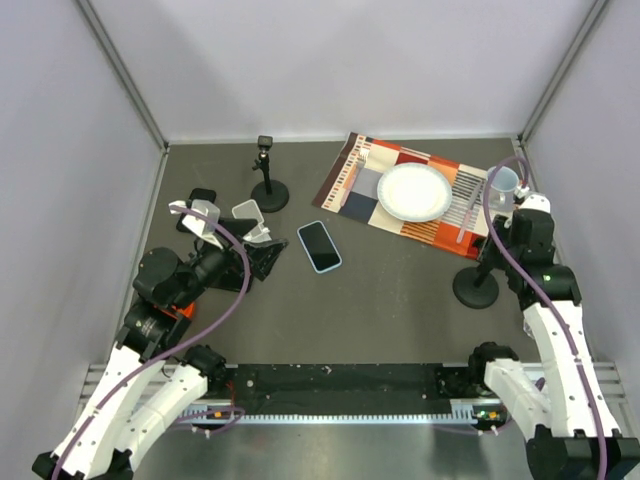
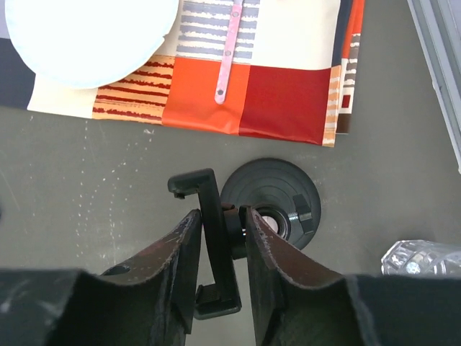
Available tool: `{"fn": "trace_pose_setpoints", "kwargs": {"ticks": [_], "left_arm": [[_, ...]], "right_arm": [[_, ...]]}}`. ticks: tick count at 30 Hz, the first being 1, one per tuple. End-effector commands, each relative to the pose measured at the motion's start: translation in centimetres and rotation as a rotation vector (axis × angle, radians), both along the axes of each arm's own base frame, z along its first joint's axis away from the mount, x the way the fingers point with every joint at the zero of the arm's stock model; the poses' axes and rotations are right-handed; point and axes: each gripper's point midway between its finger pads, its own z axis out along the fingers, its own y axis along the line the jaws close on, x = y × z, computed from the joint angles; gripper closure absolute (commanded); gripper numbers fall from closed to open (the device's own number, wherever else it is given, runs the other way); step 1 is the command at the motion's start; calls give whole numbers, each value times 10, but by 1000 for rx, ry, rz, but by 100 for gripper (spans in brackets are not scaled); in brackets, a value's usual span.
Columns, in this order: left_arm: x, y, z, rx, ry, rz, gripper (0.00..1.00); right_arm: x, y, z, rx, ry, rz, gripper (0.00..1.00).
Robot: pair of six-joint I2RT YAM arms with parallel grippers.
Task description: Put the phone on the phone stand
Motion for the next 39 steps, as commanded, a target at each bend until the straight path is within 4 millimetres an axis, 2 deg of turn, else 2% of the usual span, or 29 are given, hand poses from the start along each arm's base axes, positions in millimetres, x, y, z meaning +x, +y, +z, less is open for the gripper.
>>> {"fn": "trace_pose_setpoints", "kwargs": {"ticks": [1,3,7,8,9,11,12,13,15,16,18,19,20,21,23,24,27,31,32,33,37,39], "left_arm": [[3,-3,3,2,-25,-7,2],[4,-4,3,3,-24,-11,2],[7,-7,-2,9,-7,-19,2],[7,-8,-3,9,-1,-26,2],[8,-10,-4,10,4,-29,3],[9,-13,-7,12,21,-43,3],[8,-14,-6,9,22,-48,3],[9,-16,-7,8,29,-56,5],[8,-20,-8,3,39,-81,6],[9,-23,-9,-4,50,-92,8],[8,-30,-11,-16,66,-131,11],[9,-35,-13,-36,96,-149,15],[8,-39,-8,-55,79,-176,18],[8,-47,-18,-54,111,-221,19],[8,-58,-16,-104,124,-278,25],[8,-62,-16,-117,131,-301,27],[13,-79,-33,-134,199,-378,25],[16,-106,-48,-104,221,-447,23],[18,-112,-47,-97,215,-456,23],[18,-124,-55,-80,227,-482,26],[21,-147,-58,-65,180,-522,30],[22,-158,-65,-51,180,-540,29]], "right_arm": [[2,1,-7,-11,68,-9,72],[4,1,-12,-18,88,0,72],[10,6,-8,-36,58,60,72],[11,10,-7,-28,49,79,78],[13,14,-6,-23,39,102,91],[19,29,2,-12,1,172,99],[21,36,7,-12,-17,218,100],[25,59,17,19,-66,319,100],[27,84,35,12,-151,455,100],[20,110,44,33,-191,580,100],[24,128,59,-3,-265,692,100],[21,147,55,17,-254,817,100],[22,156,59,22,-261,878,100],[20,167,54,28,-244,966,100],[22,181,47,56,-186,1072,100],[13,187,41,74,-145,1149,100],[14,191,34,40,-105,1227,100],[9,201,41,-9,-163,1327,100],[9,202,41,-19,-172,1339,100],[9,202,42,-24,-182,1346,100],[2,211,38,28,-185,1394,100],[4,212,38,36,-169,1356,84]]}}
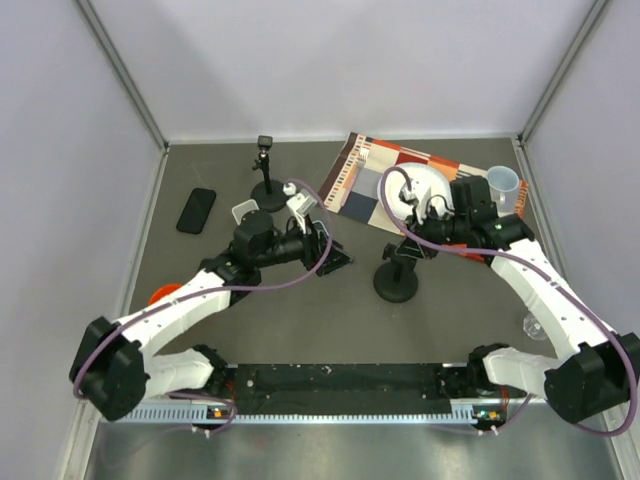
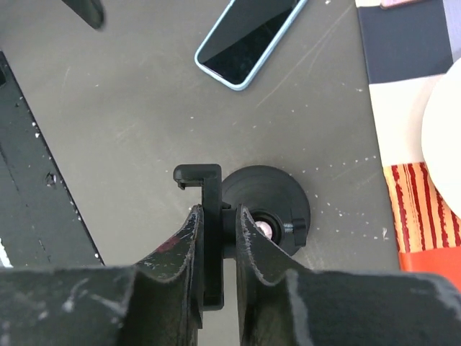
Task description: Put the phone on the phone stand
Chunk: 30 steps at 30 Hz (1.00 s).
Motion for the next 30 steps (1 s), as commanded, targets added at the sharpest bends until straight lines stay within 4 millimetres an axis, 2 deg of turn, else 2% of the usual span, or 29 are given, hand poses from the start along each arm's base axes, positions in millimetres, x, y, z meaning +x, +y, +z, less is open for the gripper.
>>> {"fn": "trace_pose_setpoints", "kwargs": {"ticks": [1,2,3,4,5,6,9,10,11,12,13,15,18,21,25,29,30], "left_arm": [[5,-27,43,-90,-179,-59,28],[6,-31,41,-83,-181,-66,28],[4,-39,34,-65,-180,-87,27],[4,-44,35,-62,-191,-98,27],[4,-49,30,-50,-191,-107,26],[2,-55,27,-38,-206,-118,26],[3,-64,20,-7,-211,-135,26],[2,-67,20,-5,-214,-145,26],[1,-70,18,-6,-217,-158,26],[-2,-74,16,-5,-219,-175,26],[-5,-78,17,-9,-225,-195,27],[-7,-86,9,5,-217,-216,27],[-3,-95,7,-7,-198,-219,31],[0,-99,1,-12,-167,-216,34],[7,-105,-3,6,-149,-190,34],[7,-112,-7,14,-144,-180,37],[10,-113,-8,19,-146,-159,39]], "right_arm": [[2,23,31,86,-91,62,76],[4,22,30,79,-75,20,60],[16,12,27,27,-97,-86,53],[17,10,28,15,-103,-148,45],[21,4,29,32,-63,-256,41],[28,-10,27,3,-64,-373,40],[17,-38,36,73,-48,-612,31],[8,-43,29,90,-33,-647,27],[-3,-47,39,163,-23,-692,23],[-11,-45,37,193,-2,-686,22],[-19,-42,30,209,31,-671,22],[-38,-29,37,292,74,-597,21],[-48,-32,25,292,88,-588,21],[-49,-29,6,248,134,-570,27],[-41,-26,2,270,124,-582,36],[-36,-22,-3,268,116,-570,59],[-34,-22,-4,267,119,-569,59]]}}
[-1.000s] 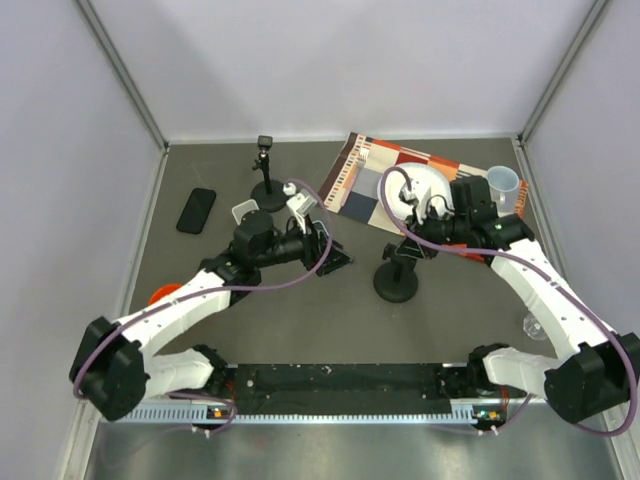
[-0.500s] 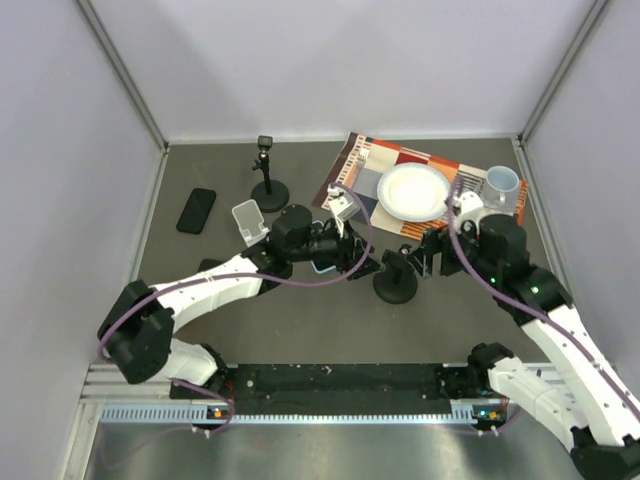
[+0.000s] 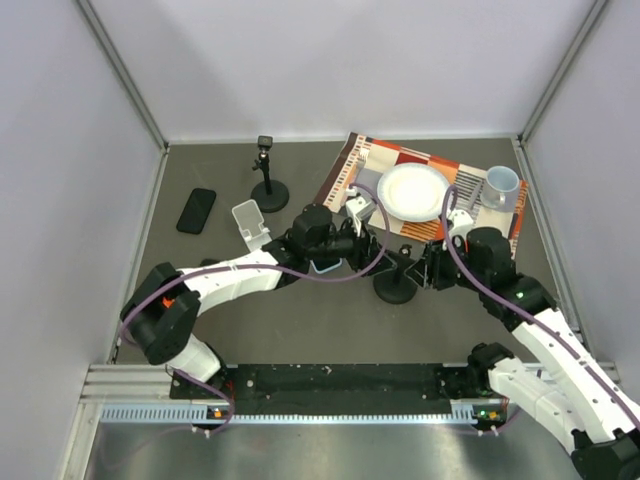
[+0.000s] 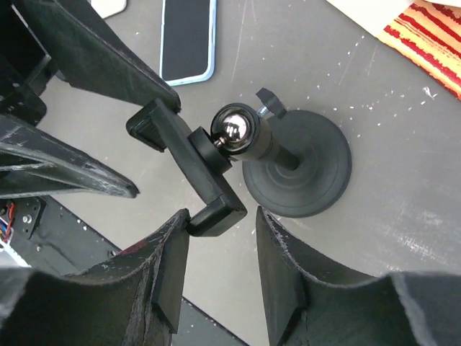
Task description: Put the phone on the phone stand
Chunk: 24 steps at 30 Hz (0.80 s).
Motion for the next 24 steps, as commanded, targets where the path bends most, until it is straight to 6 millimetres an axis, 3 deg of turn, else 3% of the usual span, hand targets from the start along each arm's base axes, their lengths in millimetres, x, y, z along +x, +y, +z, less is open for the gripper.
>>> {"fn": "trace_pose_setpoints", "kwargs": {"ticks": [1,3,5,6,7,9,16,21,24], "left_arm": [[10,-14,26,-62,-68,34,43],[13,-18,20,-39,-73,60,48],[15,-20,19,-31,-75,76,55],[16,-20,19,-34,-76,84,58],[17,-20,20,-37,-78,89,61],[17,-23,23,-50,-86,99,68],[30,-35,50,-138,-106,142,98],[41,-41,64,-166,-140,175,100],[46,-47,59,-162,-132,181,100]], "right_arm": [[16,9,14,43,-72,3,59],[22,7,15,39,-97,-17,58],[26,5,14,22,-109,-28,65],[28,5,15,16,-117,-31,72],[29,3,14,6,-121,-39,86],[40,-4,13,-24,-158,-83,99],[79,-11,30,-60,-387,-150,100],[96,-8,39,-80,-519,-134,100],[108,-7,38,-129,-541,-112,100]]}}
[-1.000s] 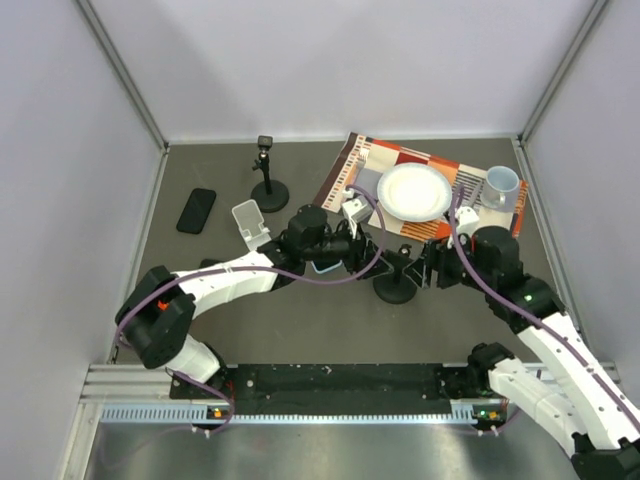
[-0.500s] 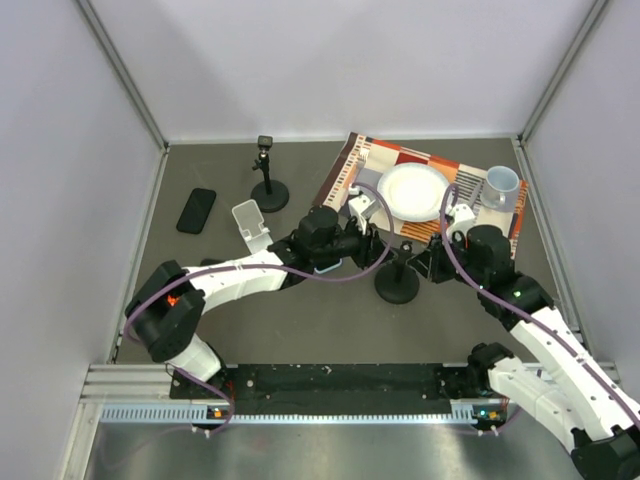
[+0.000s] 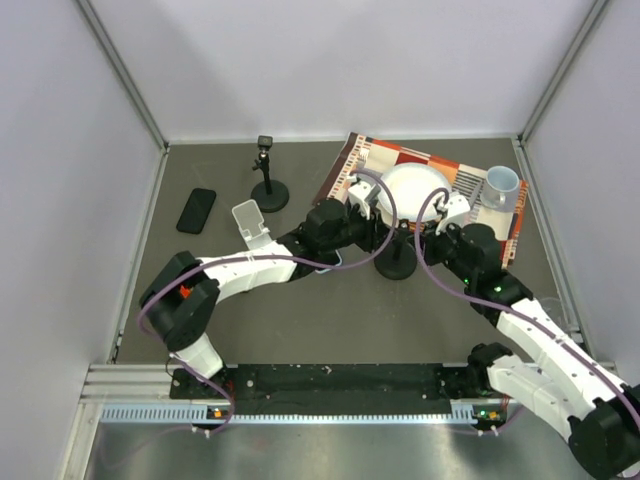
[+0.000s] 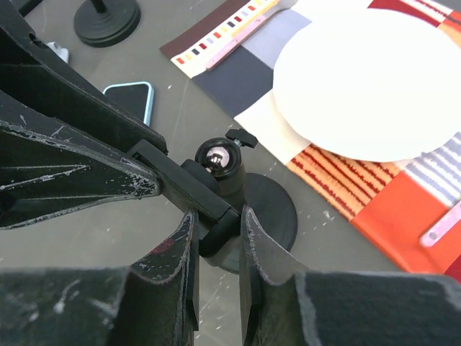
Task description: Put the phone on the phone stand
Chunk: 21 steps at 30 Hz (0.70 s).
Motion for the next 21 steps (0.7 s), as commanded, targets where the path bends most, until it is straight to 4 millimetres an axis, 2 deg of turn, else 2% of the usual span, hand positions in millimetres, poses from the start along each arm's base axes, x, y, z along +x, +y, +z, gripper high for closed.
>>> {"fn": "trace_pose_setpoints", "kwargs": {"ticks": [1,3,4,9,12,16,18,19,21], "left_arm": [[-15,-32,60,-176,-76,-105,100],[-13,-34,57,-184,-54,-99,100],[-12,-34,53,-181,-43,-91,100],[-14,-34,49,-197,-10,-88,100],[-17,-31,52,-208,7,-87,100],[-23,-29,56,-227,30,-94,100],[-25,-28,53,-230,46,-100,96],[-28,-28,55,-240,49,-108,86],[-34,-27,55,-250,59,-132,77]], "right_arm": [[36,-4,24,-75,-172,-27,100],[39,-6,18,-85,-139,-22,100],[43,-15,13,-85,-122,-33,100],[35,-7,10,-10,-94,89,100],[25,7,15,32,-69,167,100],[21,8,9,48,-24,164,100],[21,7,4,42,-16,164,100],[21,6,2,30,-18,166,100],[19,6,-5,14,-25,180,100]]}}
